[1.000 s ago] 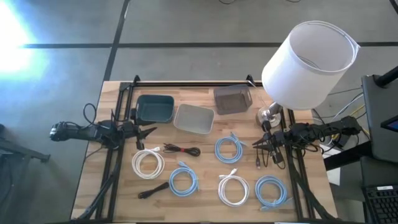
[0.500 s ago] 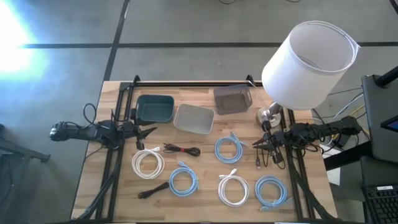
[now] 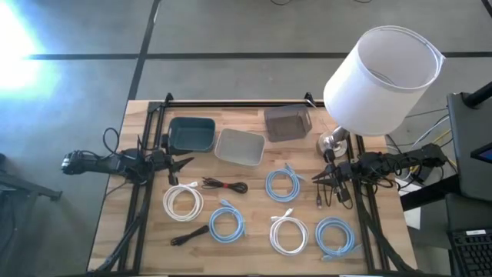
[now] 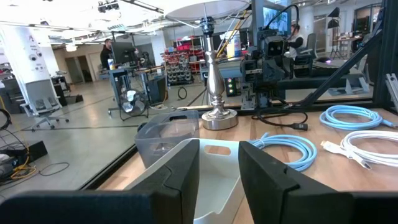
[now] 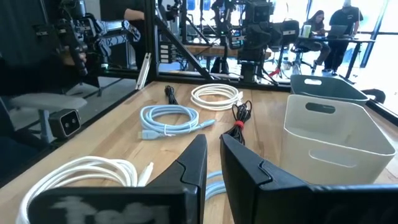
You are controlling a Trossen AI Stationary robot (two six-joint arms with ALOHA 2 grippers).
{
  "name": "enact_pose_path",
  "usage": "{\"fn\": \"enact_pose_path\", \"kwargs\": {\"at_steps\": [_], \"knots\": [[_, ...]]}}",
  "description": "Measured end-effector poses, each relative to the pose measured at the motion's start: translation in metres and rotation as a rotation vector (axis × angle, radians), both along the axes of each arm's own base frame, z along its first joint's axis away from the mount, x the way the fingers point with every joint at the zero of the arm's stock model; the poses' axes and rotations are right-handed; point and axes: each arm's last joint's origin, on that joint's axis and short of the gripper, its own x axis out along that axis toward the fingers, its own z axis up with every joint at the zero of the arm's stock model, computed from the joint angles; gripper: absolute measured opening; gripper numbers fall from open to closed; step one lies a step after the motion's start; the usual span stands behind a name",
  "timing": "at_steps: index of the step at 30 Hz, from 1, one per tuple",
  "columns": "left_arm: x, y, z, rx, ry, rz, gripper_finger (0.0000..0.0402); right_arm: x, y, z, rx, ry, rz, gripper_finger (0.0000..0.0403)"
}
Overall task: Pick & Place USB Port
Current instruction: Put the top left black charger cable into the gray bin
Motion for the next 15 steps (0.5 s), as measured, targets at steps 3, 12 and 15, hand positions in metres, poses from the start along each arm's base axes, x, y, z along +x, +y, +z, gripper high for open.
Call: {"fn": "enact_pose_path", "kwargs": {"at_steps": [3, 12, 15], "knots": [[0.0, 0.0, 0.001, -0.034, -0.019, -0.001, 0.0115, 0.0, 0.0, 0.0, 0.067, 0.012, -0.004, 0.0043], [-0.001, 0.0, 0.013, -0.11, -0.161, -0.011, 0.0115, 0.0, 0.0, 0.004, 0.258, 0.02, -0.017, 0.0043], [-0.001, 0.0, 0.014, -0.129, -0.173, -0.026, 0.0115, 0.0, -0.001, 0.008, 0.185, -0.044, -0.037, 0.0043]]}}
